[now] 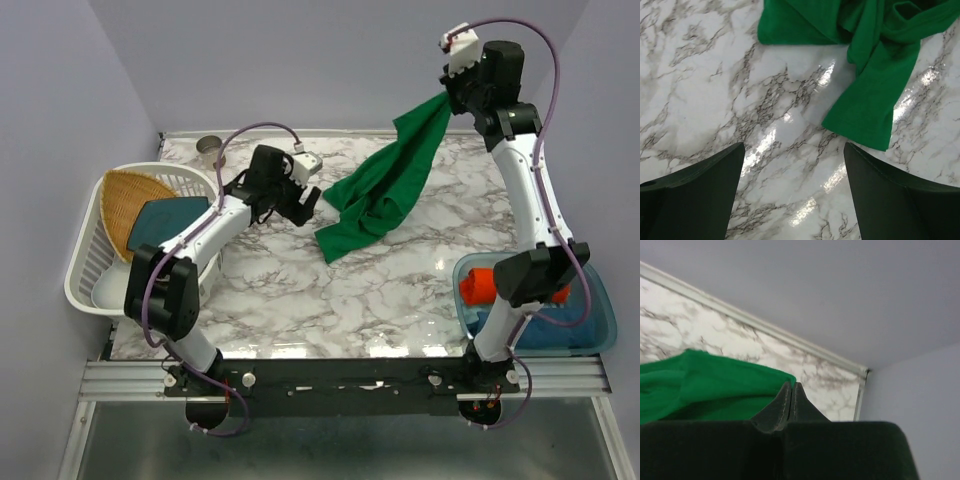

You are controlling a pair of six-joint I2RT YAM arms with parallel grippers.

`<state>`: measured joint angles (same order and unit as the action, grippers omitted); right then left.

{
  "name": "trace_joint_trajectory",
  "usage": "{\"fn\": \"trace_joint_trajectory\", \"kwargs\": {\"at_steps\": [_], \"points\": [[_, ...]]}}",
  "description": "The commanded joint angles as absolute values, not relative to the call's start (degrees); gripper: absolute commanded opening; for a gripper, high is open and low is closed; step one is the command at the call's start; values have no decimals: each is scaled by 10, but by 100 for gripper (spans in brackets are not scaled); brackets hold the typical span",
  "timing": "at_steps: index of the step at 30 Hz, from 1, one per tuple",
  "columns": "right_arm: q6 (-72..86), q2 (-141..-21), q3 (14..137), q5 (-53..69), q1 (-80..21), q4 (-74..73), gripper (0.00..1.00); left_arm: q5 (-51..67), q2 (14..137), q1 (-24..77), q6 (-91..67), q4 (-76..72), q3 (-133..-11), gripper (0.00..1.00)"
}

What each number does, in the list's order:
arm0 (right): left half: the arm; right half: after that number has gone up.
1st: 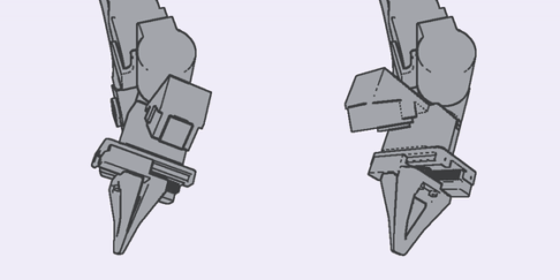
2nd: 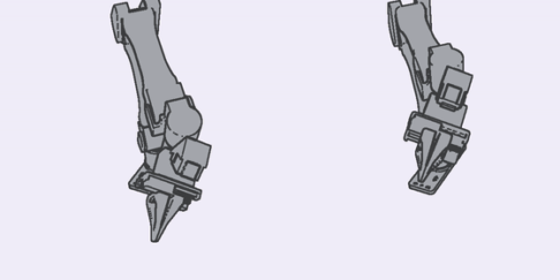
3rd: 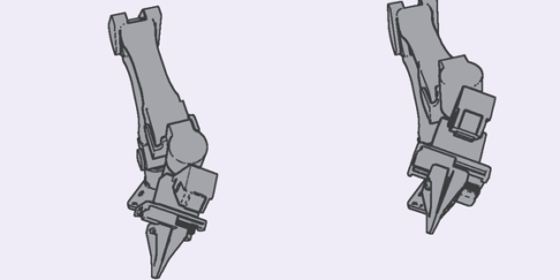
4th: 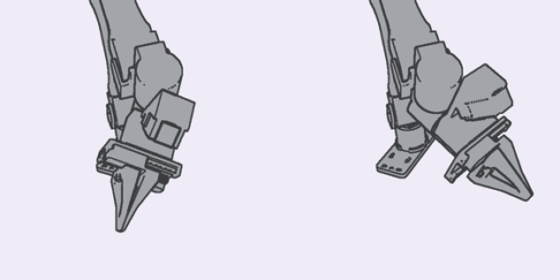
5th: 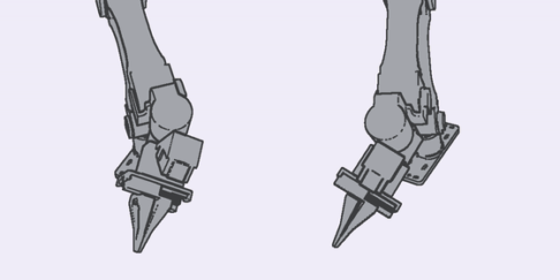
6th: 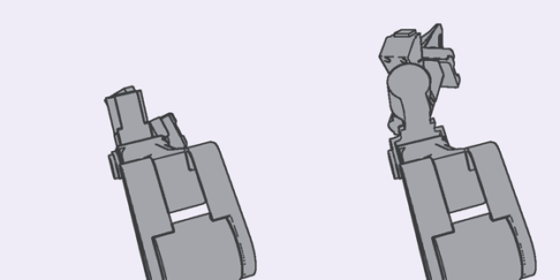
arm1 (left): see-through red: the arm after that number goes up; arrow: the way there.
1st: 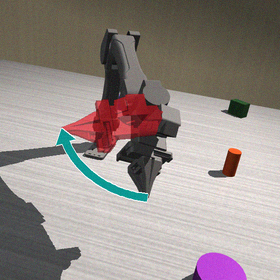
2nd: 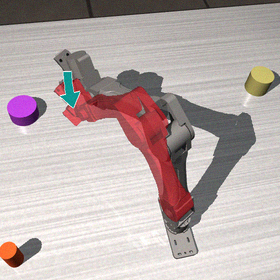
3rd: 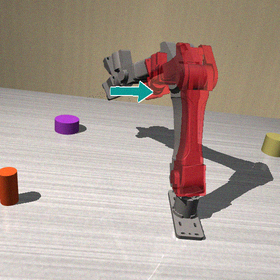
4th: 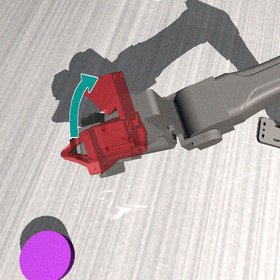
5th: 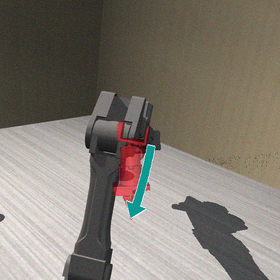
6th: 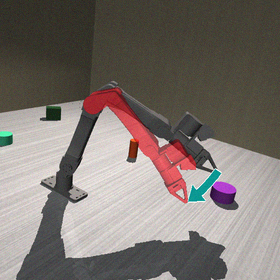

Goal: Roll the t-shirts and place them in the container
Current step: Flatten out the T-shirt at the center of the board.

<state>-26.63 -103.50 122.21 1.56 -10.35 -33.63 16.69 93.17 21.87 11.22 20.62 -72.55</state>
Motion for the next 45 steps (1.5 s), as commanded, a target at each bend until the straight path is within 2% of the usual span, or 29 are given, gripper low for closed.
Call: {"fn": "trace_joint_trajectory", "kwargs": {"at_steps": [1,8,11,16,17,23,27,37,45], "points": [[-205,-1048,1216,75,-40,-391,0,136,991,264,155,177,-765,90],[-194,-1010,1130,149,-37,-397,0,77,1149,266,96,143,-909,90],[-197,-988,1095,172,-39,-396,1,119,1195,266,70,146,-964,90],[-207,-982,1088,140,-38,-402,0,181,1288,266,3,185,-1073,88],[-214,-981,1088,139,-38,-401,0,221,1295,267,-25,179,-1076,87],[-204,-986,1077,145,-38,-399,0,262,1303,287,-52,172,-1068,85],[-197,-994,1085,154,-38,-400,0,230,1290,294,-54,181,-1043,84],[-191,-1008,1091,169,-38,-396,0,247,1191,288,-75,192,-957,85],[-187,-1011,1085,175,-38,-397,0,264,1152,295,-95,191,-933,81]]}}
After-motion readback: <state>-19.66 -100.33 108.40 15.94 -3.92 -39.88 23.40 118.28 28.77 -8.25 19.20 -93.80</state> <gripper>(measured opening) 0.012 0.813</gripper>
